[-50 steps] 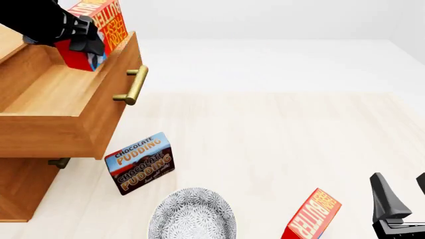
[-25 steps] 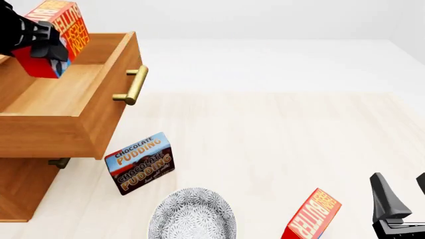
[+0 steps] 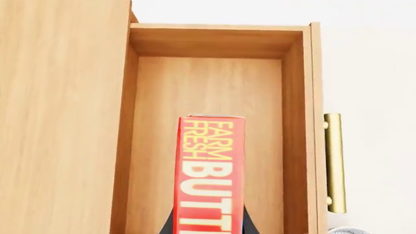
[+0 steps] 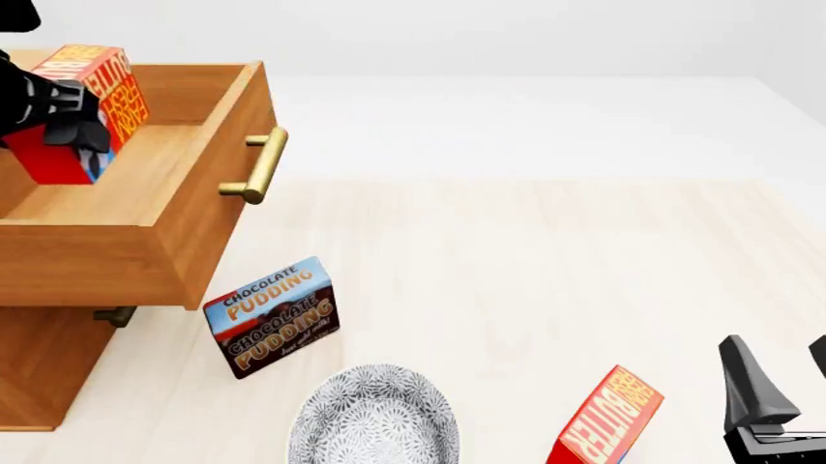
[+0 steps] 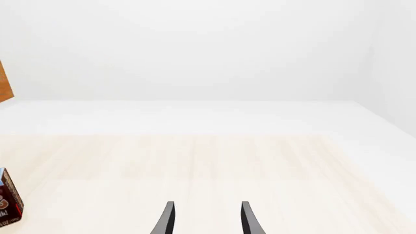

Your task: Put the butter at the front in the top drawer of the cabinet and close it.

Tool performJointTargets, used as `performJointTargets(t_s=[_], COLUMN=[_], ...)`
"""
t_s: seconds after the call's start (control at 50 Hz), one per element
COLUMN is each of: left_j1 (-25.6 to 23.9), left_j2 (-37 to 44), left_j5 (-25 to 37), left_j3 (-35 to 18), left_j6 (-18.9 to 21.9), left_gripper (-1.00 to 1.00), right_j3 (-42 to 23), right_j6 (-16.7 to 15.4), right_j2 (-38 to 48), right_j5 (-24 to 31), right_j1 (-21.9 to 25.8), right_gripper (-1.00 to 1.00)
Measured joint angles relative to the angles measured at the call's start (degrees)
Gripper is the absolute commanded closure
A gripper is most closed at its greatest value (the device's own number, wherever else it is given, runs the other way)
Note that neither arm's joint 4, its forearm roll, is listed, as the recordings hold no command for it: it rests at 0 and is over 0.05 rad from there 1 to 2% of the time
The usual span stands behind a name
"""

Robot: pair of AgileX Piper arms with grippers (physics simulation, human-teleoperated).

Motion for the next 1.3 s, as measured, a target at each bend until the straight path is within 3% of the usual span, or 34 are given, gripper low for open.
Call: performJointTargets(t_s=[1.3], left_j1=[3.49], left_j2=[8.69], left_j5=[-13.7], left_j3=[5.44], left_j6=[-1.57], left_gripper=[1.0], right_j3=[0.0], right_j6=[0.0], right_j2=[-0.01], right_j5=[0.0], right_j1=[0.0], right_gripper=[-1.0])
